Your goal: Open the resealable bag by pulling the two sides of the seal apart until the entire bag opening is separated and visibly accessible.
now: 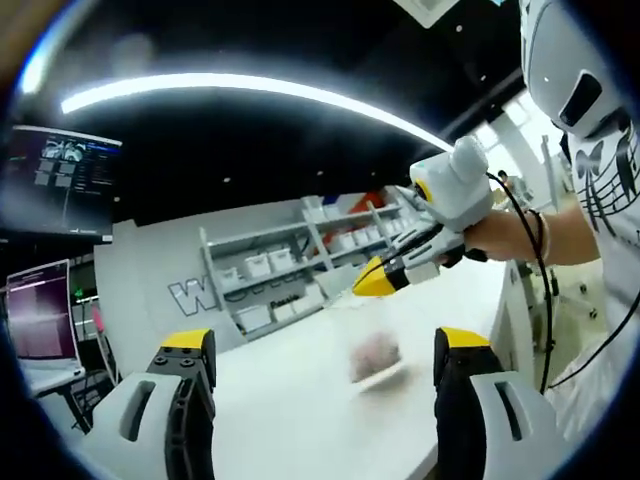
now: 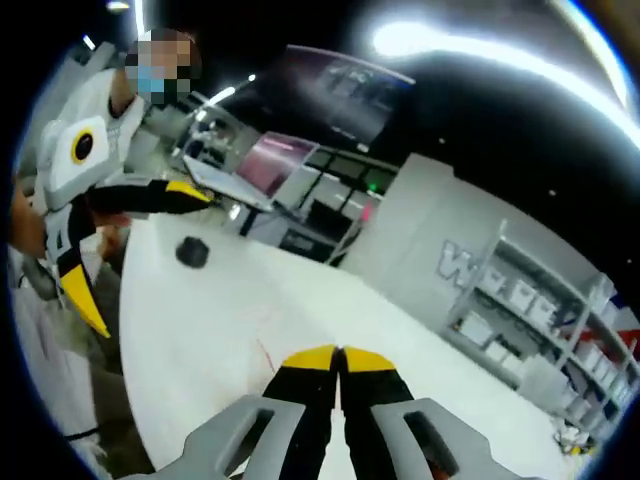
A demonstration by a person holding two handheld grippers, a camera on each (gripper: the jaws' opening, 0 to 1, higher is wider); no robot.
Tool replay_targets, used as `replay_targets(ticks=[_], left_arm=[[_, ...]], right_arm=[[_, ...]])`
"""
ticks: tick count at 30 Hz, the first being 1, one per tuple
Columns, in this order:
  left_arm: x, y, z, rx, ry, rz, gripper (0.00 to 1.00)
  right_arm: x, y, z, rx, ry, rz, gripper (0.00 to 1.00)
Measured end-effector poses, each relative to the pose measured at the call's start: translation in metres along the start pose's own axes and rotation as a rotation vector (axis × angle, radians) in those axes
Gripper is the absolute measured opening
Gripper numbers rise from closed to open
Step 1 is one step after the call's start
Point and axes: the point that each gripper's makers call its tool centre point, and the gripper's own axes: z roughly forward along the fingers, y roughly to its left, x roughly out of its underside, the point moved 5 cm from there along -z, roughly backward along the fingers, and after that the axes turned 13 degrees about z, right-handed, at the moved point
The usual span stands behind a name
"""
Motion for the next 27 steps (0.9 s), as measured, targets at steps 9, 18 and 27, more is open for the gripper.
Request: replay_targets(ticks=[9, 18, 27], left_arm=[[0.0, 0.0, 0.0, 0.001, -0.001, -0.007, 0.88], [0.001, 0.001, 0.0, -0.001, -0.001, -0.014, 0.88], [0.001, 0.0, 0.001, 0.003, -0.003, -0.016, 0.87]], right_arm=[[-0.002, -0.014, 0.005, 0.038, -0.023, 0.054, 0.0], [-0.003, -0.024, 0.014, 0.054, -0.038, 0.102, 0.0], [0.001, -0.036, 0.026, 0.076, -0.033, 0.13, 0.0]])
